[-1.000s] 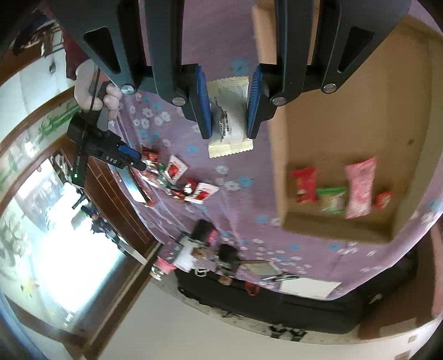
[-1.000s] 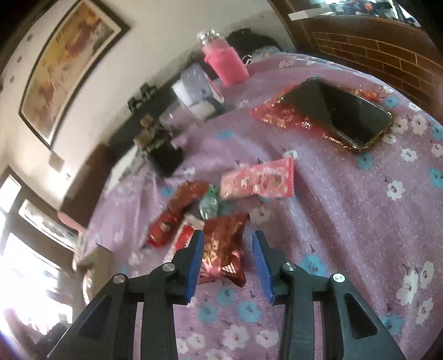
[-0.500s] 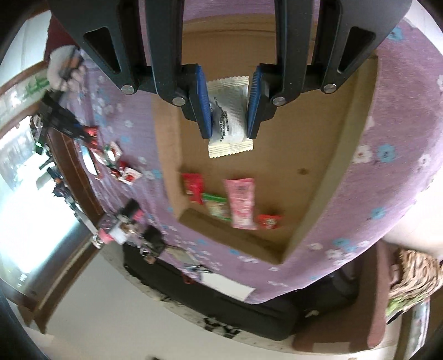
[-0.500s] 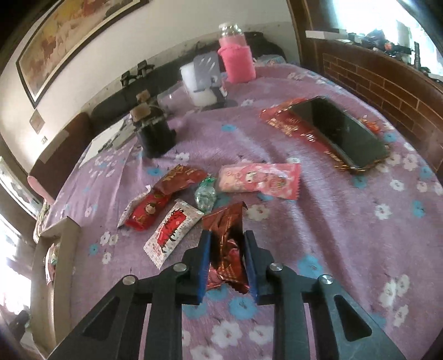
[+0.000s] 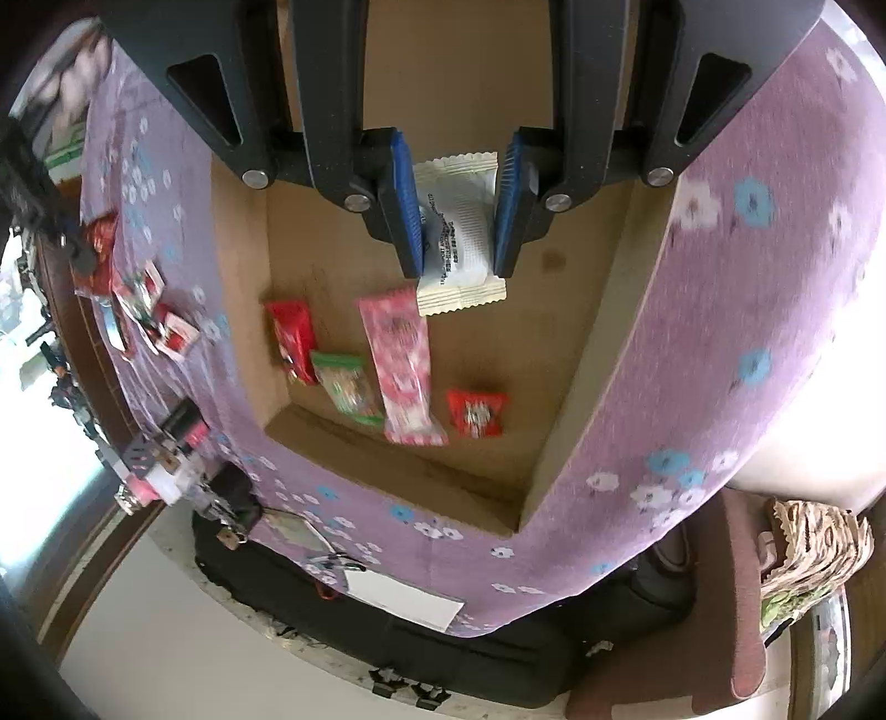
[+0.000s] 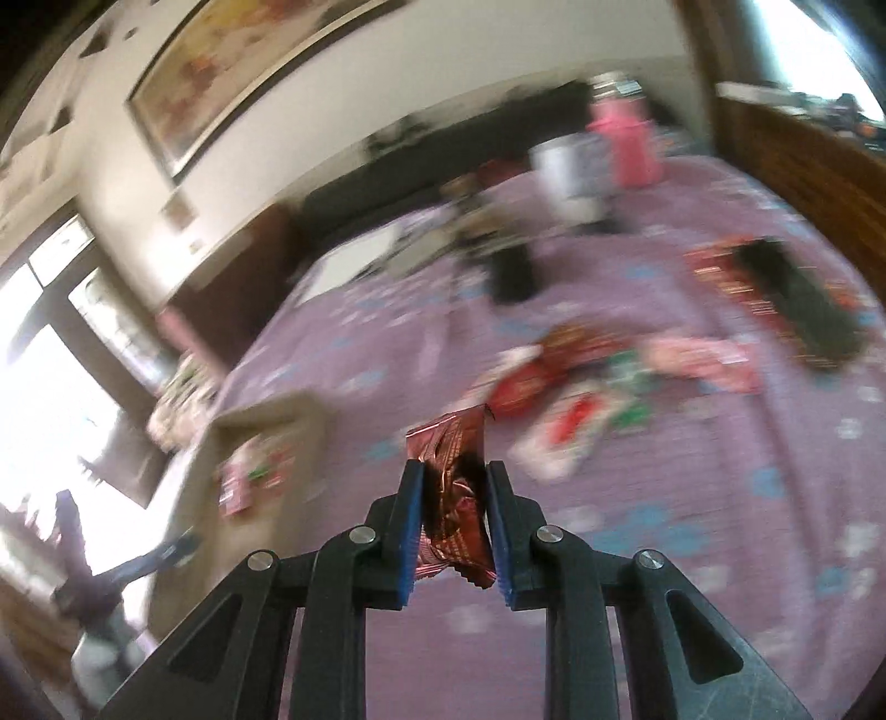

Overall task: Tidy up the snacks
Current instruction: 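Move both snacks over the tray and open both grippers to drop them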

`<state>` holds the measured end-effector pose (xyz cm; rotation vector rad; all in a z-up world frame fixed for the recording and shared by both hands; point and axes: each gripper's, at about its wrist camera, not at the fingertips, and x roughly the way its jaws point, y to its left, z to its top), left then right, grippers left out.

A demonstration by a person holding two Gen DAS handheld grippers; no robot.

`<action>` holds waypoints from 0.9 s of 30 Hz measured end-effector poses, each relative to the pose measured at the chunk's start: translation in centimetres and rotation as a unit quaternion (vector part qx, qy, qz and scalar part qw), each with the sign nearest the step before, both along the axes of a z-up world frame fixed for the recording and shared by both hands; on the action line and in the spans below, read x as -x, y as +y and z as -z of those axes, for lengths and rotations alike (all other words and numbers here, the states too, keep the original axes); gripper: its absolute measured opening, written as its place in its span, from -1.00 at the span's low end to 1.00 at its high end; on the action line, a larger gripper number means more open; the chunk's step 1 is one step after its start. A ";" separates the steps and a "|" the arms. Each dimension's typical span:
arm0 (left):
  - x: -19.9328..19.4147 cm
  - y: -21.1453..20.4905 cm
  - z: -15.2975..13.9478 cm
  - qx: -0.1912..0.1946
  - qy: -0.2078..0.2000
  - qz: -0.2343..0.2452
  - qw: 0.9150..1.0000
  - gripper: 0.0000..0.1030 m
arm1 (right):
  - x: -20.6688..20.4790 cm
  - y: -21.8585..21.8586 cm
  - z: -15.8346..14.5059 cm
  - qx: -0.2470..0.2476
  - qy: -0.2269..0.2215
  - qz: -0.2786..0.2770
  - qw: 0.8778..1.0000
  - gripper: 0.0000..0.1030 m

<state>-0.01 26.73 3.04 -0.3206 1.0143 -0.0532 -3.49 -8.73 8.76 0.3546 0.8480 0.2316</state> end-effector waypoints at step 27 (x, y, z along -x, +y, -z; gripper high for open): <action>6.5 4.1 -3.6 0.080 -0.094 -0.055 0.991 -0.07 | -3.6 14.1 1.1 -0.010 0.000 -0.126 0.992 -0.34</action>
